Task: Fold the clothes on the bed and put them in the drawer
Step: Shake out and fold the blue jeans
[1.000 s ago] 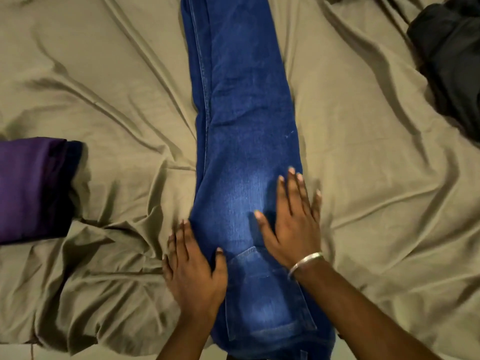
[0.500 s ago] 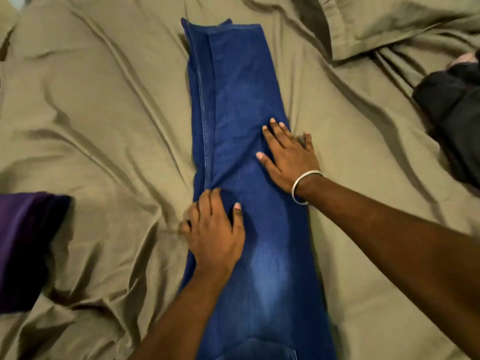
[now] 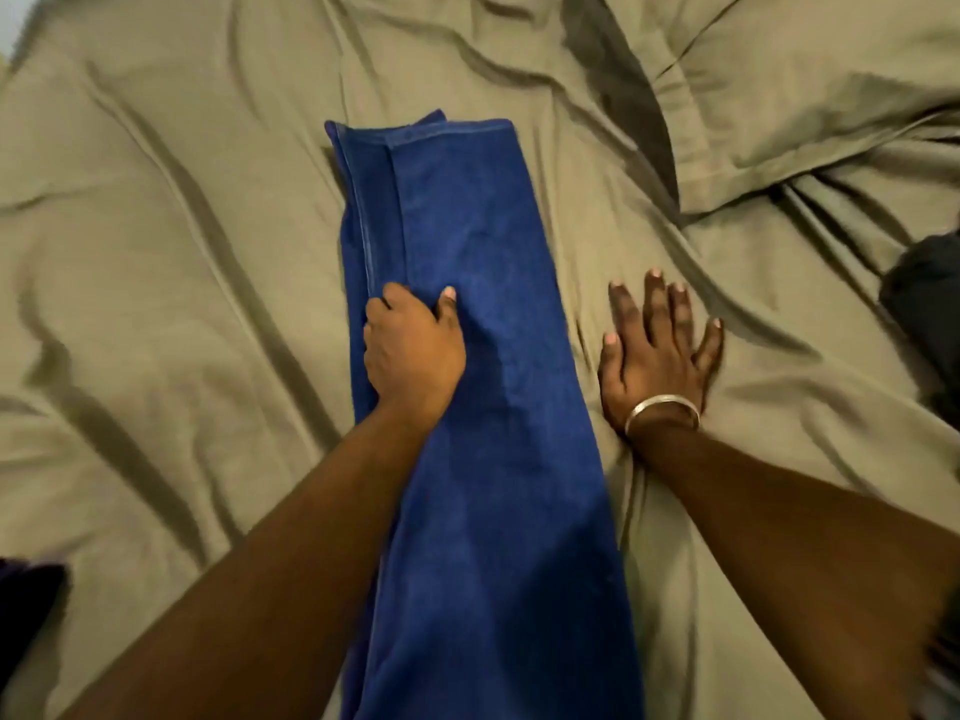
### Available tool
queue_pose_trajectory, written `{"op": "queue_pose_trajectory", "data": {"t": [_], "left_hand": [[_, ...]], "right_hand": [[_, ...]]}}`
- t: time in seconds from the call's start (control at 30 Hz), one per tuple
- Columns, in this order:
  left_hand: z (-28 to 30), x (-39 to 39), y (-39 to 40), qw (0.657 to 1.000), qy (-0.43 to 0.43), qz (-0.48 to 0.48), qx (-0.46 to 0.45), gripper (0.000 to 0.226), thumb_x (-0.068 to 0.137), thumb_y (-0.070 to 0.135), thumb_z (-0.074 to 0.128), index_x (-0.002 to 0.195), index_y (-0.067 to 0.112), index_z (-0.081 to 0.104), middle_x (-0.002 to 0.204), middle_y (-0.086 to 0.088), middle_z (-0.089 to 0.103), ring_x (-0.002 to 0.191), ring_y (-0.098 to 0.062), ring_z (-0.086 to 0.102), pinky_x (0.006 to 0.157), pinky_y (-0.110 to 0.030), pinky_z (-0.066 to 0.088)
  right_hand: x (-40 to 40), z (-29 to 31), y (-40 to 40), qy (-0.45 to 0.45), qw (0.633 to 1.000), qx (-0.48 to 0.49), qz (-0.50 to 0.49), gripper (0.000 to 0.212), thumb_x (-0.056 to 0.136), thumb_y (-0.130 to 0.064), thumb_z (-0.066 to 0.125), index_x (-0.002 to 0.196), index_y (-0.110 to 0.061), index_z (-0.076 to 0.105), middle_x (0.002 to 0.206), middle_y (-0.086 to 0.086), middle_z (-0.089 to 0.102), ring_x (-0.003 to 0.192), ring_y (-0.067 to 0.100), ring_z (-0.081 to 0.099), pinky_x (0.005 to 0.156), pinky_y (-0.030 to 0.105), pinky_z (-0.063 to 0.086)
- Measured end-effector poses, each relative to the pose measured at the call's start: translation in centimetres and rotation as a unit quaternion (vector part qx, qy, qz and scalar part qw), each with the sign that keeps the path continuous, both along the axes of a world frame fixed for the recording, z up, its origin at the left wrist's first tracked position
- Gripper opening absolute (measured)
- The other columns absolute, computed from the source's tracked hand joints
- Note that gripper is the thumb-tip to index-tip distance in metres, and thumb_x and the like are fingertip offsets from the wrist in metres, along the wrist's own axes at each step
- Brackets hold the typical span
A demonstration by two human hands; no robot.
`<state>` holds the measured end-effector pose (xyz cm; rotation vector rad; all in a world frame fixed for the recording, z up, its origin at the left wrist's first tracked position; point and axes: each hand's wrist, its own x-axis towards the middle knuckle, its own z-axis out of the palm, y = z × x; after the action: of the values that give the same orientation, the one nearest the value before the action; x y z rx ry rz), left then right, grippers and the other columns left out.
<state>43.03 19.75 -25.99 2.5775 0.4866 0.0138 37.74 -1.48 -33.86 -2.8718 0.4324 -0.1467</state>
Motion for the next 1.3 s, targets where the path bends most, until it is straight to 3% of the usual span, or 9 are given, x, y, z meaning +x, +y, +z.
{"op": "queue_pose_trajectory", "data": {"t": [0.2, 0.37, 0.5, 0.6, 0.7, 0.9, 1.0, 1.1, 1.3], "left_hand": [[0.3, 10.5, 1.1, 0.977, 0.071, 0.088, -0.183, 0.062, 0.090, 0.057, 0.061, 0.110, -0.002, 0.063, 0.104, -0.018, 0.068, 0.096, -0.035, 0.064, 0.070, -0.036, 0.046], [1.5, 16.6, 0.3, 0.963, 0.112, 0.088, -0.228, 0.055, 0.081, 0.048, 0.076, 0.107, 0.001, 0.063, 0.097, -0.012, 0.069, 0.091, -0.033, 0.066, 0.082, -0.045, 0.057], [2.7, 19.2, -0.5, 0.908, 0.122, 0.112, -0.385, 0.057, 0.079, 0.034, 0.083, 0.115, 0.004, 0.051, 0.099, -0.005, 0.063, 0.088, -0.025, 0.065, 0.074, -0.042, 0.057], [2.9, 19.9, -0.2, 0.888, 0.080, 0.109, -0.439, 0.028, 0.089, 0.022, 0.074, 0.109, 0.005, 0.065, 0.105, -0.009, 0.072, 0.080, -0.020, 0.070, 0.059, -0.033, 0.058], [3.1, 19.8, 0.9, 0.872, 0.006, 0.094, -0.481, 0.009, 0.097, 0.019, 0.062, 0.099, 0.014, 0.069, 0.097, -0.003, 0.074, 0.083, -0.017, 0.072, 0.065, -0.028, 0.059], [3.7, 20.7, 3.8, 0.890, -0.099, 0.085, -0.437, 0.021, 0.099, 0.029, 0.060, 0.085, 0.016, 0.068, 0.082, 0.004, 0.069, 0.074, -0.009, 0.065, 0.071, -0.025, 0.056], [2.2, 21.9, 4.9, 0.970, -0.047, 0.068, -0.229, 0.026, 0.098, 0.039, 0.056, 0.085, 0.017, 0.063, 0.085, 0.000, 0.065, 0.081, -0.018, 0.059, 0.075, -0.031, 0.049], [1.1, 22.3, 5.3, 0.994, 0.041, 0.095, -0.043, 0.031, 0.093, 0.052, 0.057, 0.110, 0.028, 0.066, 0.128, -0.010, 0.054, 0.114, -0.030, 0.051, 0.095, -0.036, 0.042], [1.3, 22.9, 6.2, 0.977, 0.030, 0.090, -0.190, 0.034, 0.086, 0.032, 0.073, 0.116, 0.016, 0.066, 0.115, -0.003, 0.068, 0.107, -0.021, 0.063, 0.099, -0.034, 0.051]], "right_hand": [[0.6, -1.4, 0.2, 0.008, 1.000, 0.011, -0.007, 0.064, 0.091, -0.044, 0.029, 0.154, -0.038, 0.018, 0.166, -0.001, 0.006, 0.151, 0.023, 0.006, 0.116, 0.054, 0.000], [0.7, -2.1, 0.1, 0.009, 1.000, 0.013, -0.011, 0.066, 0.089, -0.042, 0.031, 0.154, -0.035, 0.020, 0.165, 0.001, 0.007, 0.151, 0.025, 0.007, 0.116, 0.050, -0.005], [0.7, -2.7, 0.1, 0.016, 1.000, 0.012, -0.011, 0.066, 0.089, -0.042, 0.031, 0.154, -0.036, 0.019, 0.165, 0.002, 0.007, 0.151, 0.024, 0.006, 0.116, 0.048, -0.009], [0.6, -3.0, 0.1, 0.017, 1.000, 0.014, -0.014, 0.066, 0.088, -0.041, 0.031, 0.154, -0.035, 0.021, 0.165, 0.003, 0.009, 0.150, 0.025, 0.008, 0.116, 0.048, -0.007], [0.8, -3.0, 0.1, 0.015, 1.000, 0.012, -0.014, 0.067, 0.088, -0.041, 0.032, 0.154, -0.034, 0.021, 0.165, 0.003, 0.009, 0.150, 0.025, 0.009, 0.116, 0.048, -0.007], [0.7, -3.0, 0.0, 0.022, 0.999, 0.024, -0.013, 0.068, 0.088, -0.042, 0.030, 0.155, -0.036, 0.015, 0.165, 0.003, 0.007, 0.150, 0.026, 0.009, 0.116, 0.047, -0.008], [0.8, -3.2, 0.0, 0.027, 0.999, 0.025, -0.016, 0.068, 0.089, -0.042, 0.028, 0.155, -0.037, 0.014, 0.165, 0.002, 0.006, 0.150, 0.025, 0.007, 0.116, 0.047, -0.009], [0.9, -3.4, 0.0, 0.024, 0.999, 0.020, -0.016, 0.069, 0.089, -0.042, 0.029, 0.155, -0.038, 0.011, 0.165, 0.002, 0.006, 0.151, 0.024, 0.006, 0.116, 0.046, -0.012], [0.9, -4.1, 0.0, 0.025, 1.000, 0.009, -0.016, 0.067, 0.089, -0.042, 0.028, 0.155, -0.036, 0.014, 0.166, 0.001, 0.002, 0.151, 0.024, 0.003, 0.116, 0.046, -0.015]]}}
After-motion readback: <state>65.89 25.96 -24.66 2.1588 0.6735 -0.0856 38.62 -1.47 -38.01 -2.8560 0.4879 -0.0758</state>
